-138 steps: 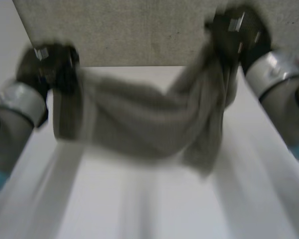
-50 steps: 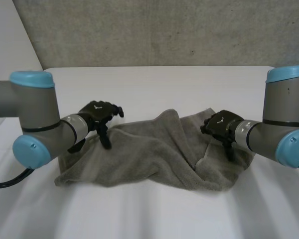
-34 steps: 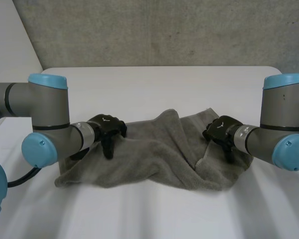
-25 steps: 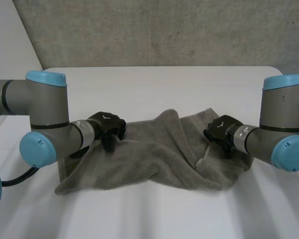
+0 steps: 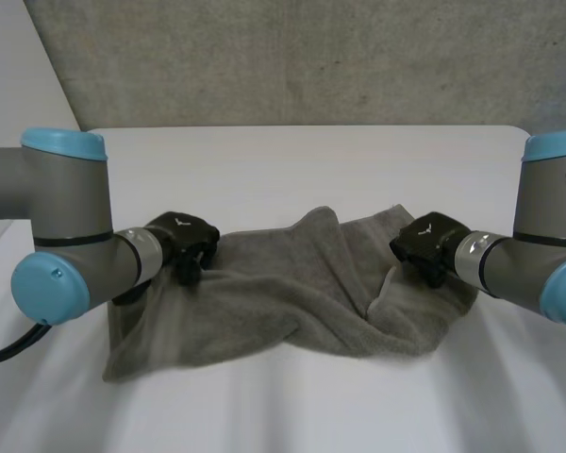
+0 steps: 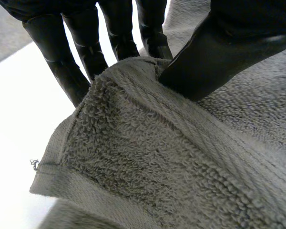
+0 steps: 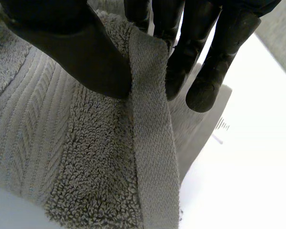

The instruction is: Fold the towel.

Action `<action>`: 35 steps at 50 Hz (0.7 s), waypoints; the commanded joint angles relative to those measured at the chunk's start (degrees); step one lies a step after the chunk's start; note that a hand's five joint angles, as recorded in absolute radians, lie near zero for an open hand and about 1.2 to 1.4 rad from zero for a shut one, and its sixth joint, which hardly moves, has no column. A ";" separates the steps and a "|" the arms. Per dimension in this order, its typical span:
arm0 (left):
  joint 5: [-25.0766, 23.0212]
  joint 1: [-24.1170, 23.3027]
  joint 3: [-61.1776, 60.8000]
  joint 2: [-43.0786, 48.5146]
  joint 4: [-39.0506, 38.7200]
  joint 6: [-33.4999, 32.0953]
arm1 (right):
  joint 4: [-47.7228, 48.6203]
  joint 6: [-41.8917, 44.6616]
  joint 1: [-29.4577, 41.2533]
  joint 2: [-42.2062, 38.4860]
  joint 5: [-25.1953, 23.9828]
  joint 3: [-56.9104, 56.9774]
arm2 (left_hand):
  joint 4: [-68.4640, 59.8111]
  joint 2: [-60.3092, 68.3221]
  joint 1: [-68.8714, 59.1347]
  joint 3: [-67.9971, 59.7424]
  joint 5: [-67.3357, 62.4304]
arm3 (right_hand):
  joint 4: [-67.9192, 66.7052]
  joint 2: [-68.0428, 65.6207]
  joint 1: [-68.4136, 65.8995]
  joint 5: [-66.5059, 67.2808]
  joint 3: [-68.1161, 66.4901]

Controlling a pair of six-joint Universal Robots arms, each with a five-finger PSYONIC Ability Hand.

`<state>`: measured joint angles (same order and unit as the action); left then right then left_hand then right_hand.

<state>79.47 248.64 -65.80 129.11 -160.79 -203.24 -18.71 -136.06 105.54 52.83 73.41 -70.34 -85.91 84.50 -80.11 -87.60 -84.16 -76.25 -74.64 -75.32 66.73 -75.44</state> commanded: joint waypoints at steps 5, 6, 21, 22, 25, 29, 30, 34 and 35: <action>3.92 3.07 15.58 -3.77 -17.42 0.91 | 27.32 -10.49 0.45 7.44 -2.40 10.83 | 5.91 -4.50 0.11 7.60 14.16 | -3.75 -5.36 -4.68 3.27 -4.56; 3.94 3.08 15.61 -3.78 -17.45 0.91 | 27.41 -10.54 0.45 7.47 -2.39 10.84 | 5.91 -4.50 0.11 7.60 14.16 | -3.75 -5.36 -4.68 3.27 -4.56; 15.63 6.33 10.34 -15.65 -45.67 13.39 | 52.90 -37.61 -2.10 17.75 4.20 6.97 | 5.91 -4.50 0.11 7.60 14.16 | -3.75 -5.36 -4.68 3.27 -4.56; 14.06 6.50 6.68 -15.99 -45.67 13.74 | 51.16 -37.61 -2.01 17.32 1.67 6.19 | 5.91 -4.50 0.11 7.60 14.16 | -3.75 -5.36 -4.68 3.27 -4.56; 9.74 7.38 -1.97 -16.70 -46.37 13.74 | 49.21 -36.99 -2.01 16.34 -3.71 3.46 | 5.91 -4.50 0.11 7.60 14.16 | -3.75 -5.36 -4.68 3.27 -4.56; 1.76 9.92 -15.80 -16.88 -50.04 13.48 | 48.59 -35.32 -2.10 15.20 -8.81 -1.90 | 5.91 -4.50 0.11 7.60 14.16 | -3.75 -5.36 -4.68 3.27 -4.56; 1.74 9.93 -15.85 -16.88 -50.06 13.48 | 48.50 -34.54 -2.10 14.42 -9.85 -4.17 | 5.91 -4.50 0.11 7.60 14.16 | -3.75 -5.36 -4.68 3.27 -4.56; -2.12 10.99 -25.67 -16.27 -54.79 13.04 | 48.24 -31.89 -2.19 12.30 -11.27 -8.50 | 5.91 -4.50 0.11 7.60 14.16 | -3.75 -5.36 -4.68 3.27 -4.56; -2.13 10.99 -25.70 -16.26 -54.81 13.04 | 48.24 -30.07 -2.01 11.17 -11.88 -10.85 | 5.91 -4.50 0.11 7.60 14.16 | -3.75 -5.36 -4.68 3.27 -4.56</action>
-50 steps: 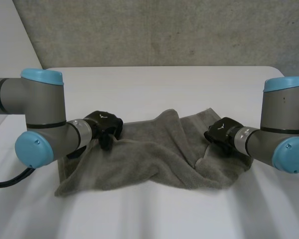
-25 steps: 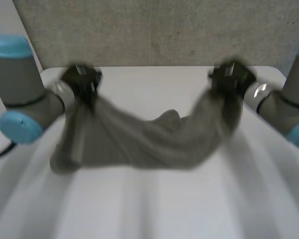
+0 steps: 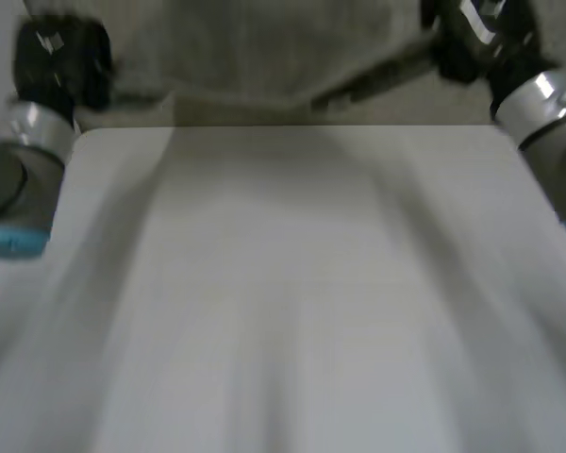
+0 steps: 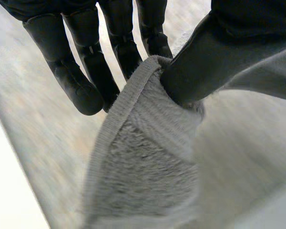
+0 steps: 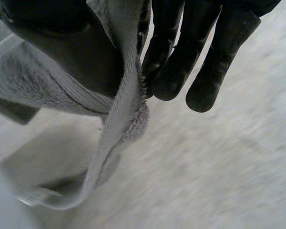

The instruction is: Fold the towel.

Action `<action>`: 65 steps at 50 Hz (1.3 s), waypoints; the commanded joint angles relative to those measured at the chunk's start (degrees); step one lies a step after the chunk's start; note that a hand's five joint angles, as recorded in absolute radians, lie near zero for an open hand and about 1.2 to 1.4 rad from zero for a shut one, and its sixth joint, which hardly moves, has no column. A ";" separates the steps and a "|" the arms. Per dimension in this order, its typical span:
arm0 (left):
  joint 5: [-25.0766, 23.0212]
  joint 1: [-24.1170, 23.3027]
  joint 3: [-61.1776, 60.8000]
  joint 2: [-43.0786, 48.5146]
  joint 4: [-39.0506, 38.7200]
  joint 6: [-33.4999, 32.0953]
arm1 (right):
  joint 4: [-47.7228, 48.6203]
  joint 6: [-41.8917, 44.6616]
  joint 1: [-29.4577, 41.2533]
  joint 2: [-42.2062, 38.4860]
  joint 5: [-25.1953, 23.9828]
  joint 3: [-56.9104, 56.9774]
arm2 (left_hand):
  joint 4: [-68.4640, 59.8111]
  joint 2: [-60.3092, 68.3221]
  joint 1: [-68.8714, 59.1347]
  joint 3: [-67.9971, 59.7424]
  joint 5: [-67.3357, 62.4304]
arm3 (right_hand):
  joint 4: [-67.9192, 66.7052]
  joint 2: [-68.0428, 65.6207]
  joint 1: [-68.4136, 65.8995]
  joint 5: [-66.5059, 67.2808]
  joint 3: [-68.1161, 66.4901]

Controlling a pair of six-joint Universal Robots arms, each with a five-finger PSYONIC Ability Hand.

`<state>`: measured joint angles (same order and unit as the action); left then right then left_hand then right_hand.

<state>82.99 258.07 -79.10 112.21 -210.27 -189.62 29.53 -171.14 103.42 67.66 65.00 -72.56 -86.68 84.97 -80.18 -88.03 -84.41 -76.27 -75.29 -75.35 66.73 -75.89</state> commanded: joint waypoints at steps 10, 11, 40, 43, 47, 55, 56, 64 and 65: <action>-6.35 2.17 -21.79 5.83 -10.07 -5.84 | 0.00 20.76 -0.15 -7.46 -3.66 -20.34 | 6.68 -4.97 0.18 8.03 14.41 | -3.73 -4.71 -4.65 3.27 -4.11; -6.35 2.17 -21.80 5.83 -10.07 -5.85 | -0.09 23.45 -0.24 -7.63 -3.05 -21.30 | 6.68 -4.97 0.18 8.03 14.41 | -3.73 -4.71 -4.65 3.27 -4.11; -10.29 8.49 -35.07 -20.34 12.06 -13.59 | -37.62 34.64 -13.68 13.46 -4.36 -20.87 | 6.68 -4.97 0.18 8.03 14.41 | -3.73 -4.71 -4.65 3.27 -4.11; -13.98 10.60 -35.34 -23.86 15.14 -13.32 | -44.65 34.56 -14.74 15.57 -7.44 -18.58 | 6.68 -4.97 0.18 8.03 14.41 | -3.73 -4.71 -4.65 3.27 -4.11; -16.28 11.23 -34.81 -26.25 17.09 -12.79 | -51.93 34.12 -14.39 16.10 -9.81 -15.34 | 6.68 -4.97 0.18 8.03 14.41 | -3.73 -4.71 -4.65 3.27 -4.11; -16.46 9.82 -26.83 -21.45 17.53 -12.79 | -53.09 33.68 -12.37 11.61 -4.54 -8.56 | 6.68 -4.97 0.18 8.03 14.41 | -3.73 -4.71 -4.65 3.27 -4.11; -16.46 9.82 -26.81 -21.42 17.53 -12.79 | -53.43 34.29 -9.67 7.87 -1.84 -5.52 | 6.68 -4.97 0.18 8.03 14.41 | -3.73 -4.71 -4.65 3.27 -4.11; -12.60 3.50 5.11 6.66 36.98 -17.78 | -58.97 49.14 -0.32 -10.53 14.27 13.23 | 6.68 -4.97 0.18 8.03 14.41 | -3.73 -4.71 -4.65 3.27 -4.11; -12.59 3.49 5.18 6.71 37.04 -17.80 | -59.93 52.54 1.33 -13.84 16.36 17.50 | 6.68 -4.97 0.18 8.03 14.41 | -3.73 -4.71 -4.65 3.27 -4.11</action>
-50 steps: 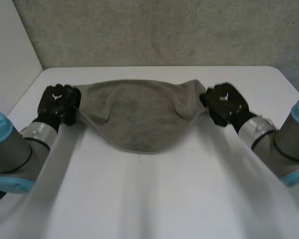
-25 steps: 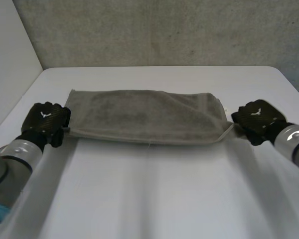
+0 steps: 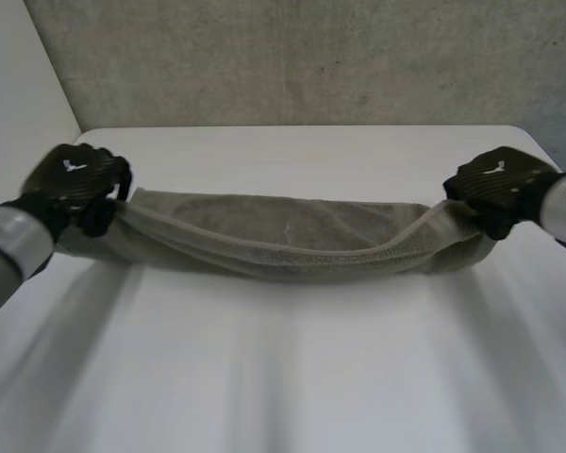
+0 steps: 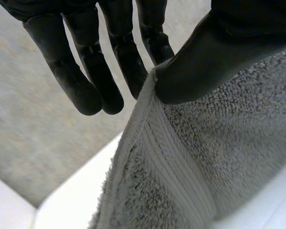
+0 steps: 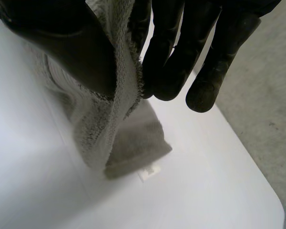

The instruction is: Fold the towel.

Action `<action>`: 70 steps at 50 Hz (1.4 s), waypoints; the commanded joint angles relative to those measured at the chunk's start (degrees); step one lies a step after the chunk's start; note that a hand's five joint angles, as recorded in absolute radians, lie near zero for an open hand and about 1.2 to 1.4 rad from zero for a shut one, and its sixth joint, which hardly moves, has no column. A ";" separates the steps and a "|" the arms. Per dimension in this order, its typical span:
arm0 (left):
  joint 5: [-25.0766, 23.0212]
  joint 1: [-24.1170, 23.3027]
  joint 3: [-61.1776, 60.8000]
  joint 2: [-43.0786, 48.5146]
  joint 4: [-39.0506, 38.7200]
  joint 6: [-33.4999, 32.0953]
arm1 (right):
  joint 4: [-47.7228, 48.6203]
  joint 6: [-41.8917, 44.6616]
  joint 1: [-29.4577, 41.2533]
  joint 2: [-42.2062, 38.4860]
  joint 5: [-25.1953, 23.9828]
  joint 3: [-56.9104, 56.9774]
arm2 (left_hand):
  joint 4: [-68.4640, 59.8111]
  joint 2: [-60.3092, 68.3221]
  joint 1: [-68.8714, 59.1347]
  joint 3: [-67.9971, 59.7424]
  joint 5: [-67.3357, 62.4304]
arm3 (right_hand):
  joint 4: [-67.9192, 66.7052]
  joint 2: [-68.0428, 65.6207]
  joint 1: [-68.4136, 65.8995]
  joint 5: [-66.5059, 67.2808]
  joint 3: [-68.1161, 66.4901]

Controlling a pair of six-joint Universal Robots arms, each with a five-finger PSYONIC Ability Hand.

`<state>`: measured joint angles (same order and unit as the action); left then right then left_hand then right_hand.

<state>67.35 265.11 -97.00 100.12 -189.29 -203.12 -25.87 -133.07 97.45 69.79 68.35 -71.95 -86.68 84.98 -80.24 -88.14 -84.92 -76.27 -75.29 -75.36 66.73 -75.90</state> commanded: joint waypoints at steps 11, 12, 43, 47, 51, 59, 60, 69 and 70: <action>7.01 -7.76 71.60 39.10 29.15 -10.80 | 13.04 8.18 14.96 -28.31 18.67 49.36 | 6.68 -4.98 0.24 8.14 14.92 | -3.73 -4.71 -4.64 3.27 -4.10; 8.23 -8.02 74.82 39.01 23.84 -7.41 | 19.22 4.00 14.87 -28.31 19.36 51.19 | 6.68 -4.98 0.24 8.14 14.92 | -3.73 -4.71 -4.64 3.27 -4.10; 11.94 -6.19 27.16 24.42 -20.77 10.30 | 33.43 -8.88 14.52 -19.34 8.15 19.86 | 6.68 -4.98 0.24 8.14 14.92 | -3.73 -4.71 -4.64 3.27 -4.10; 9.48 -5.22 21.62 24.59 -20.95 7.14 | 33.43 -7.03 14.61 -19.43 2.32 13.32 | 6.68 -4.98 0.24 8.14 14.92 | -3.73 -4.71 -4.64 3.27 -4.10; 6.31 -3.90 13.88 24.77 -21.39 0.91 | 33.08 0.15 13.91 -19.35 0.03 5.53 | 6.68 -4.98 0.24 8.14 14.92 | -3.73 -4.71 -4.64 3.27 -4.10; 4.46 -0.03 4.12 21.62 -21.21 -5.61 | 33.17 5.89 11.28 -12.96 0.82 -5.12 | 6.68 -4.98 0.24 8.14 14.92 | -3.73 -4.71 -4.64 3.27 -4.10; 4.46 -0.03 4.10 21.61 -21.21 -5.62 | 33.17 5.89 11.27 -12.93 0.82 -5.13 | 6.68 -4.98 0.24 8.14 14.92 | -3.73 -4.71 -4.64 3.27 -4.10; 4.98 2.34 -2.40 8.55 -19.98 -4.05 | 33.08 -1.73 7.32 3.74 6.61 -9.09 | 6.68 -4.98 0.24 8.14 14.92 | -3.73 -4.71 -4.64 3.27 -4.10; 5.07 2.34 -2.49 4.77 -19.20 -2.30 | 33.17 -4.80 6.35 7.51 8.19 -8.48 | 6.68 -4.98 0.24 8.14 14.92 | -3.73 -4.71 -4.64 3.27 -4.10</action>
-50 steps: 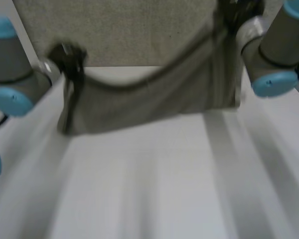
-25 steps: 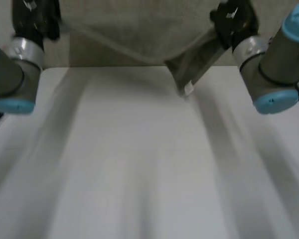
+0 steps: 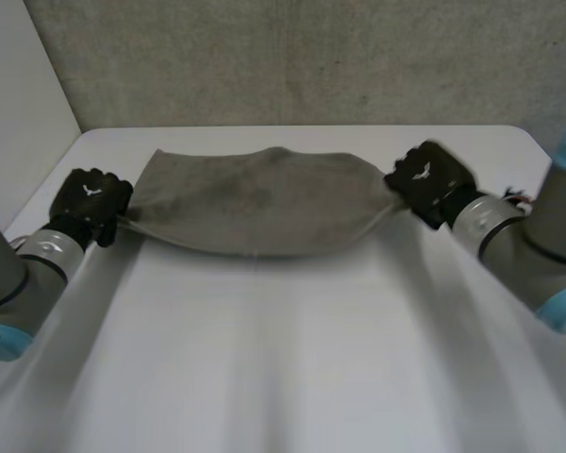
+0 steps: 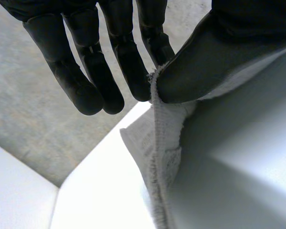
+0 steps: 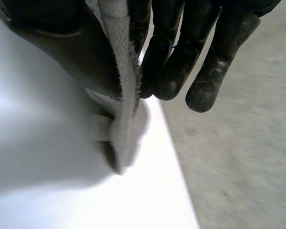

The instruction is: Fold the towel.

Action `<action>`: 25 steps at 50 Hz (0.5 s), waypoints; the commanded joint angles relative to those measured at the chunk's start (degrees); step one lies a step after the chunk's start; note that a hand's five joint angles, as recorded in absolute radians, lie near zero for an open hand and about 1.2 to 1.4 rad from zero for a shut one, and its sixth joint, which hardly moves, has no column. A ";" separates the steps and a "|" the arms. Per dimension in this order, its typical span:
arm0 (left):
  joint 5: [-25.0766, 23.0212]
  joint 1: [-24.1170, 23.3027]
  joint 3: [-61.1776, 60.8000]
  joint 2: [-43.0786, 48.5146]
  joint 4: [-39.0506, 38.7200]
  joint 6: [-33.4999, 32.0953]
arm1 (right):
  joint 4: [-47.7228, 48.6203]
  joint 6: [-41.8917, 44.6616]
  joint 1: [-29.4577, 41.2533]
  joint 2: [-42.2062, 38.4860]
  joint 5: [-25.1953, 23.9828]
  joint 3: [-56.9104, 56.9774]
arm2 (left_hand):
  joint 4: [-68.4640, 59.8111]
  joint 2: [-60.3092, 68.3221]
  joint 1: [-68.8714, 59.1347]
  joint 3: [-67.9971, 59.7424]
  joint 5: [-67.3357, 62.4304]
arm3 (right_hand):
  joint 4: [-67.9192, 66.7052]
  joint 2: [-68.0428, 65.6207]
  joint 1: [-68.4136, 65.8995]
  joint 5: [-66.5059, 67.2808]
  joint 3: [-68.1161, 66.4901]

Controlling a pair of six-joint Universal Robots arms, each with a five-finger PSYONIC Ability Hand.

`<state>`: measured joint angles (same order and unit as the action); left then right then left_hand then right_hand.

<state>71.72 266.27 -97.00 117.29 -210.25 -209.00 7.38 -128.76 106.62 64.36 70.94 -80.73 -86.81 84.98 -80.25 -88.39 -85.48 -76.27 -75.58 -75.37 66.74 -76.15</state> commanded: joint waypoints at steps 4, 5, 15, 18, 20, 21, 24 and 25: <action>0.88 1.18 -1.18 -20.17 4.58 9.93 | -0.61 -14.06 -4.67 19.14 7.55 3.56 | 6.81 -4.98 0.25 8.39 15.48 | -3.73 -4.42 -4.63 3.26 -3.85; 0.88 1.18 -0.13 -24.00 5.89 13.58 | -2.18 -15.19 -4.93 21.05 8.07 5.91 | 6.81 -4.98 0.25 8.39 15.48 | -3.73 -4.42 -4.63 3.26 -3.85; 0.62 1.09 7.00 -31.77 14.43 23.64 | -23.55 -13.97 -7.04 17.73 6.84 16.57 | 6.81 -4.98 0.25 8.39 15.48 | -3.73 -4.42 -4.63 3.26 -3.85; 0.35 -0.14 7.61 -27.99 15.48 22.76 | -24.96 -11.07 -6.43 13.69 6.84 16.04 | 6.81 -4.98 0.25 8.39 15.48 | -3.73 -4.42 -4.63 3.26 -3.85; 0.35 -1.80 9.19 -21.35 16.36 19.70 | -25.05 -8.18 -5.47 10.54 7.02 15.60 | 6.81 -4.98 0.25 8.39 15.48 | -3.73 -4.42 -4.63 3.26 -3.85; 0.35 -1.81 9.19 -21.31 16.36 19.69 | -25.05 -8.17 -5.46 10.53 7.02 15.60 | 6.81 -4.98 0.25 8.39 15.48 | -3.73 -4.42 -4.63 3.26 -3.85; 0.44 -3.30 12.25 -13.97 17.32 14.88 | -24.79 -4.76 -4.06 6.60 7.90 16.30 | 6.81 -4.98 0.25 8.39 15.48 | -3.73 -4.42 -4.63 3.26 -3.85; 0.79 -3.91 14.45 -10.36 17.85 12.33 | -24.26 -3.35 -3.71 4.31 7.90 17.35 | 6.81 -4.98 0.25 8.39 15.48 | -3.73 -4.42 -4.63 3.26 -3.85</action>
<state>72.09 265.04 -87.75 93.57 -193.92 -188.22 -18.17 -137.98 100.84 76.11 78.02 -64.35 -86.81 85.80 -80.18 -88.40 -85.75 -76.27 -76.44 -75.37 67.01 -76.15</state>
